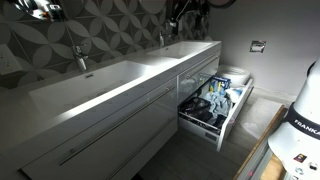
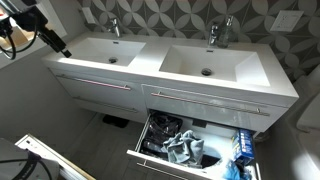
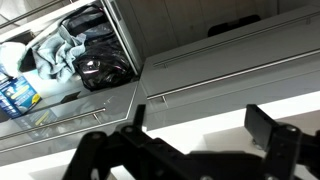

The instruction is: Close the open drawer

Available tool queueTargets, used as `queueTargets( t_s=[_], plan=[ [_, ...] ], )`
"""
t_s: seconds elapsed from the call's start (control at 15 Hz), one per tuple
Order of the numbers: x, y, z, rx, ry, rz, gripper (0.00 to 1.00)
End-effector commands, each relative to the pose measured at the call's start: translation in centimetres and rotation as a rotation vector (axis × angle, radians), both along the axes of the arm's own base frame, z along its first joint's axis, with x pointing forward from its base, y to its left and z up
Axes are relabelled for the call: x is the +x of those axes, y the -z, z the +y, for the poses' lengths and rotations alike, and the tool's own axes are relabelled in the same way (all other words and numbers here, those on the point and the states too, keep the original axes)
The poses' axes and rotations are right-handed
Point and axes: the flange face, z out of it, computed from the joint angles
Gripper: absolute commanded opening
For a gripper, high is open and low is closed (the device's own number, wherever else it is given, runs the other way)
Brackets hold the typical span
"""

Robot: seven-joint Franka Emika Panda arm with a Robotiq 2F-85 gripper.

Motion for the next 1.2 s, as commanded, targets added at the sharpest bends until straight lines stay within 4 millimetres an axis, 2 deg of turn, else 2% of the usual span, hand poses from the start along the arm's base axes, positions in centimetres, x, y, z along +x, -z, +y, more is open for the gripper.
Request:
queueTargets(
  t_s=[0.0,0.13,0.4,0.53,0.6,0.73,0.93,1.13],
  plan=[
    [0.2,0.1,-0.7,0.017,0.018,0.024,1.0],
    [0.6,1.2,-3.0,0.047,0.058,0.038,1.0],
    [1.6,6.0,-10.5,0.121,0.215,0.093,1.0],
    [1.7,8.9,-14.2,0.147,0.288,0.113,1.0],
    [2.4,10.1,-16.4,0.161,0.328,0.122,1.0],
    [2.0,13.2,-19.6,0.186,0.392,0.14,1.0],
    [2.9,17.9,-23.8,0.198,0.468,0.174,1.0],
    [3.6,22.9,-26.9,0.195,0.541,0.222,1.0]
  ],
)
